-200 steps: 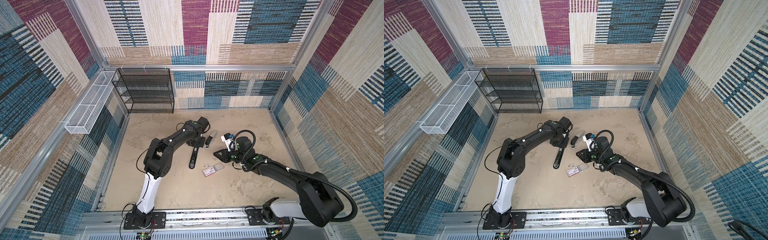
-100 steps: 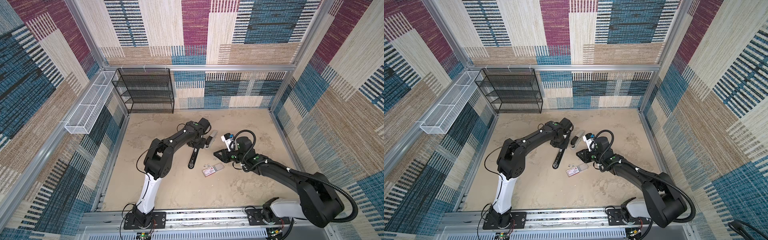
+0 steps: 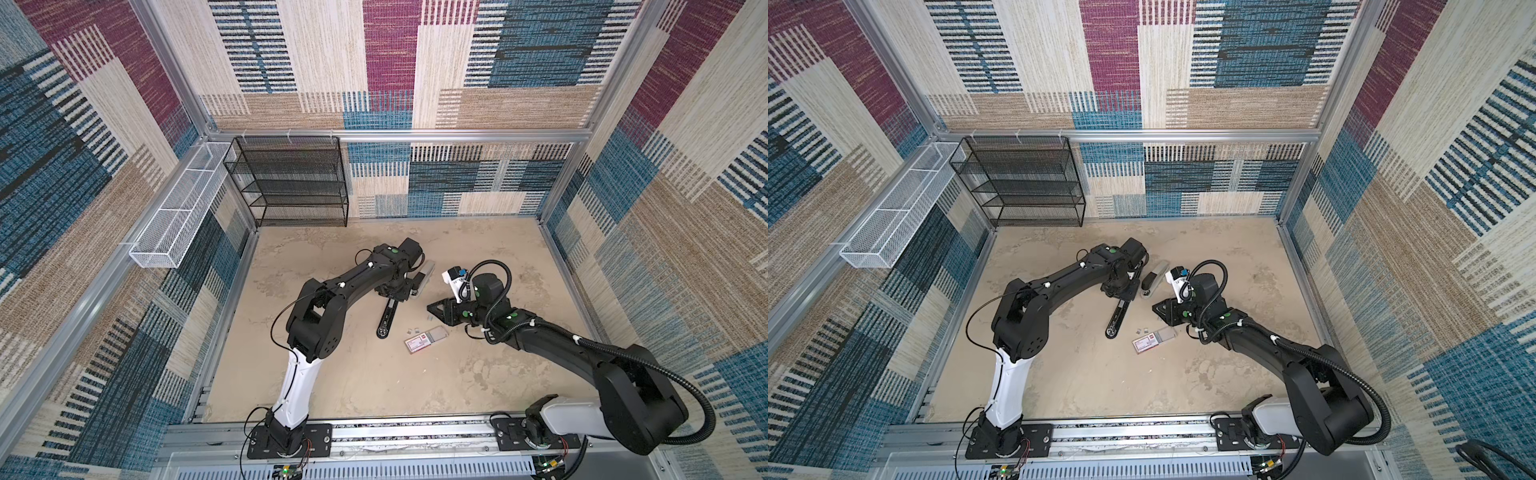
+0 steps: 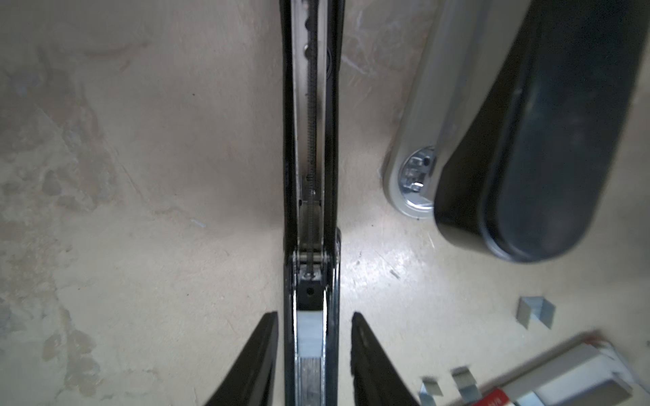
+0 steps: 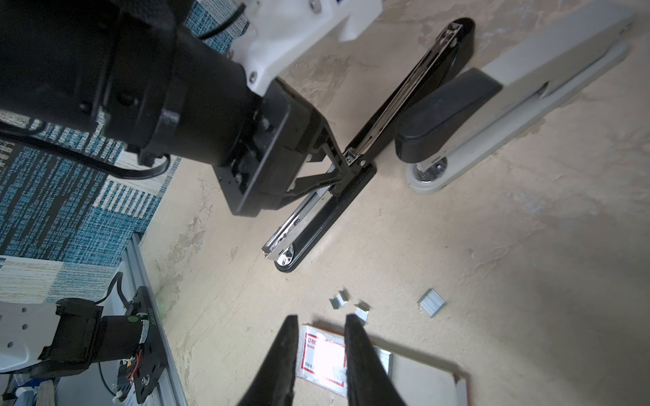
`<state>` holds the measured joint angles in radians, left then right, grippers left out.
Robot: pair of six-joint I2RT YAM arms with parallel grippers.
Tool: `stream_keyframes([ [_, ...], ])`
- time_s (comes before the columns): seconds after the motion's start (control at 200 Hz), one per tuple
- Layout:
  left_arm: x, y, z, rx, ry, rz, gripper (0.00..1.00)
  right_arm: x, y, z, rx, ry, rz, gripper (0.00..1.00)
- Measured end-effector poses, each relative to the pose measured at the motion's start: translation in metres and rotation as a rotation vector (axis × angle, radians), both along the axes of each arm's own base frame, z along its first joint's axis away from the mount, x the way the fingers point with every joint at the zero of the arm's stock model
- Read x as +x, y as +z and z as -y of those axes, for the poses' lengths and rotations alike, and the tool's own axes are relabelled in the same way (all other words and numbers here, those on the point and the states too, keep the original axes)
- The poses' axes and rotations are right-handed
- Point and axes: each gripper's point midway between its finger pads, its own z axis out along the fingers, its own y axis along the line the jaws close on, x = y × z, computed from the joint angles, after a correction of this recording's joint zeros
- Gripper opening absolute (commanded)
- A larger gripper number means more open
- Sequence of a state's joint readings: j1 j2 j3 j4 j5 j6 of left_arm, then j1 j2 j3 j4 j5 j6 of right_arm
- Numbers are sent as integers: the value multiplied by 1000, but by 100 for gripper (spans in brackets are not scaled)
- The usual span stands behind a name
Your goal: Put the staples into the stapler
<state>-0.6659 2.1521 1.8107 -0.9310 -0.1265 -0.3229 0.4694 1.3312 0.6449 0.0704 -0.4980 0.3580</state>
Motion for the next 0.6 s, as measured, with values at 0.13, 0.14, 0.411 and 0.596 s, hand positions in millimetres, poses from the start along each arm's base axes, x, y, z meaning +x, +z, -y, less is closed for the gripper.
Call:
stream_keyframes([
  [0.13, 3, 11, 0, -13, 0, 20, 40, 0, 1, 0, 1, 0, 3, 27],
  [0.14, 3, 11, 0, -15, 0, 22, 40, 0, 2, 0, 2, 0, 5, 27],
  [0.411, 19, 7, -13, -11, 30, 21, 40, 0, 4, 0, 5, -1, 8, 27],
  [0.596, 26, 1, -11, -8, 22, 18, 40, 0, 3, 0, 7, -4, 3, 27],
])
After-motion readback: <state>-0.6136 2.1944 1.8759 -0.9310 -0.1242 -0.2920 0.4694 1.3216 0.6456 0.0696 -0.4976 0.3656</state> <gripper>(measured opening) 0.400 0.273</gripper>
